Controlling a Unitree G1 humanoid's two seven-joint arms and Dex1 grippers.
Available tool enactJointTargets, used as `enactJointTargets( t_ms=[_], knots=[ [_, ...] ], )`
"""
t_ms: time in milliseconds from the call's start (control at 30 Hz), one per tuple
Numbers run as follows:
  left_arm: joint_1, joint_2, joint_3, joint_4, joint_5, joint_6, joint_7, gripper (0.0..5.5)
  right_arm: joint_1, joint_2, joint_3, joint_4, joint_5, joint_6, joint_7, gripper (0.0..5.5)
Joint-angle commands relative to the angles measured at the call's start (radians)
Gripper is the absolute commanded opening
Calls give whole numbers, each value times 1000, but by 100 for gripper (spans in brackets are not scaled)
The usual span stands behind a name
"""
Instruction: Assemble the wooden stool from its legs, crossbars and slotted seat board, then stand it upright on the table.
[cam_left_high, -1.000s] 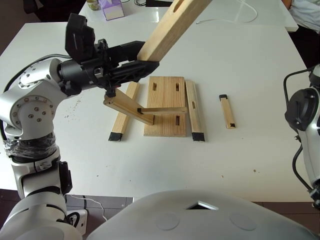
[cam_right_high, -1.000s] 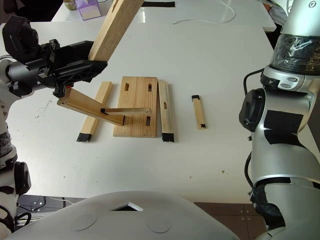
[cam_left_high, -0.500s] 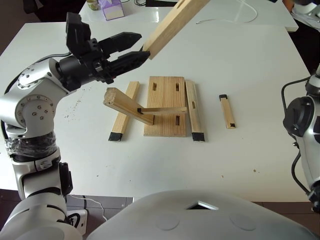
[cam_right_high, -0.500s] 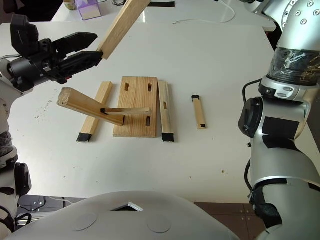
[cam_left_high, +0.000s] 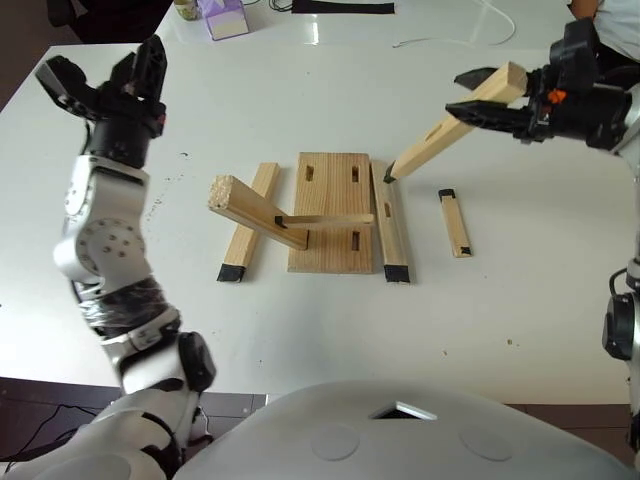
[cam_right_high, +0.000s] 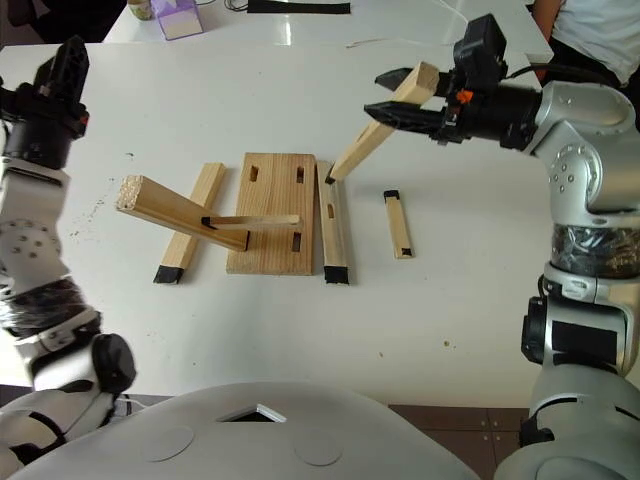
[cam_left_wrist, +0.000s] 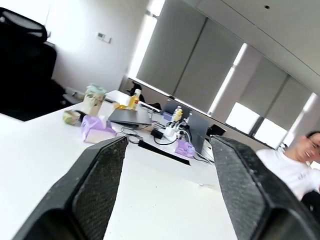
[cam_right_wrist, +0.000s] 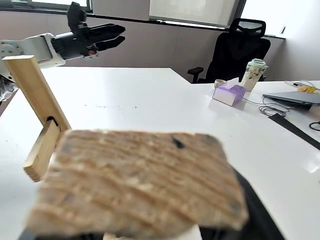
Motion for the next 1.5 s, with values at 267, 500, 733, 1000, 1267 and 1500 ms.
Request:
enactJointTargets(
  t_ms=[267, 500, 733, 1000, 1267, 1500],
  knots=[
    [100, -194, -107, -103, 85, -46, 189, 304, 170, -2, -43, -318, 236, 142, -77, 201],
    [107, -178, -123, -94, 107, -63, 179, 304, 172, 1, 37, -242, 182, 111, -64, 201],
    [157, -195, -158, -130, 132, -85, 173, 304, 141, -23, 90, -160, 118, 77, -31, 201],
    [269, -196, -290, -240, 212, -81, 148, 304, 18, -17, 150, -179, 100, 86, -27, 201],
    [385, -268, -361, -273, 296, -144, 172, 304, -66, -40, 261, -185, 31, 57, 65, 201],
    [441, -317, -391, -282, 345, -195, 188, 304, -107, -33, 347, -174, -42, 17, 115, 201]
  ],
)
